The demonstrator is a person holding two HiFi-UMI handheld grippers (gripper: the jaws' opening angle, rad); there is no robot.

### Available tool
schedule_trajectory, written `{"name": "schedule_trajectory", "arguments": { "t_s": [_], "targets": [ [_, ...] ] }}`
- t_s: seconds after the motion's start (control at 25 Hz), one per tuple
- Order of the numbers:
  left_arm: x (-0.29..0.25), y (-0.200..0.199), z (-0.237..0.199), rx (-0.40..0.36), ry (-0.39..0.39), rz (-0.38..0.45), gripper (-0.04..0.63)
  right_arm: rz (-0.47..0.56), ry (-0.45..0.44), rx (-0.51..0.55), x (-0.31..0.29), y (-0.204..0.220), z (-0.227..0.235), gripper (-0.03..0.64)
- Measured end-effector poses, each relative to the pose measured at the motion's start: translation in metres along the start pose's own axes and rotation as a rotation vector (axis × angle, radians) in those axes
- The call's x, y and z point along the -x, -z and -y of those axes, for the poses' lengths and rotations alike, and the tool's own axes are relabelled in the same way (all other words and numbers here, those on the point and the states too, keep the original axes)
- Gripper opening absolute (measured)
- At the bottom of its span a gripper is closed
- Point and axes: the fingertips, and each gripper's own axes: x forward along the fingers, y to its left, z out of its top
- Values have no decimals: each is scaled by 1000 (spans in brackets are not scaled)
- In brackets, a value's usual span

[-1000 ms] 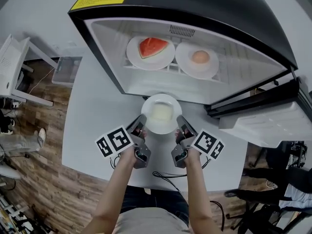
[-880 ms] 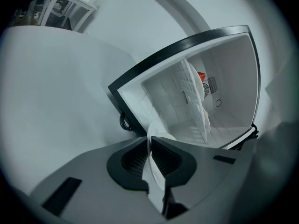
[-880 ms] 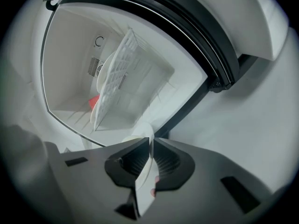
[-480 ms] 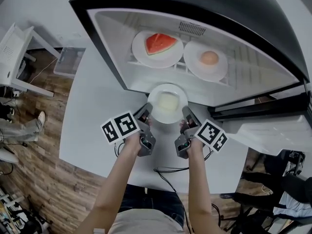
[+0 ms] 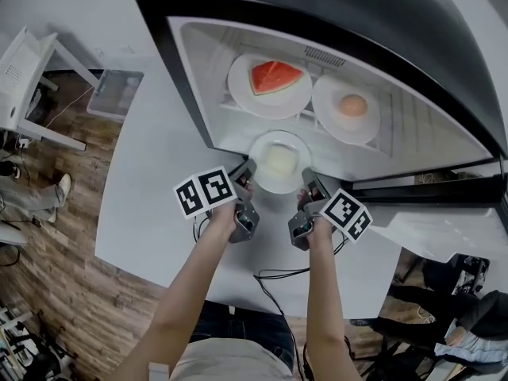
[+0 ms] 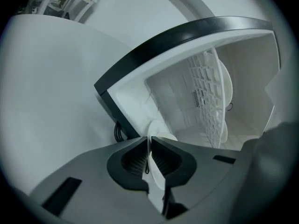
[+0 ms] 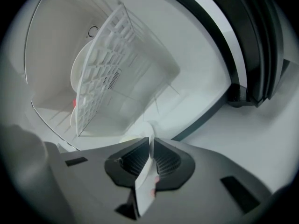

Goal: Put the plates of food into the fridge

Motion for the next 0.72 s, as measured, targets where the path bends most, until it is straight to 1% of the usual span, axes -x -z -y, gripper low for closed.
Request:
{"name": "schedule_trajectory", "arguments": {
  "t_s": [0.24,0.4,0.56,0.72],
  "targets": [
    [-7,-7,2,19,-5,11,31,8,28,24,-10,-9,0,38],
    [-13,-12,1,62,-6,22,31,19,39,64,-18,-15,-2,38],
    [-16,-14,1,100,-3,33,32,32,97,140,-19,-20,-2,38],
    [-19,-16,2,115,-4,36,32,62,135,149,-7,-23,1,38]
  ]
}}
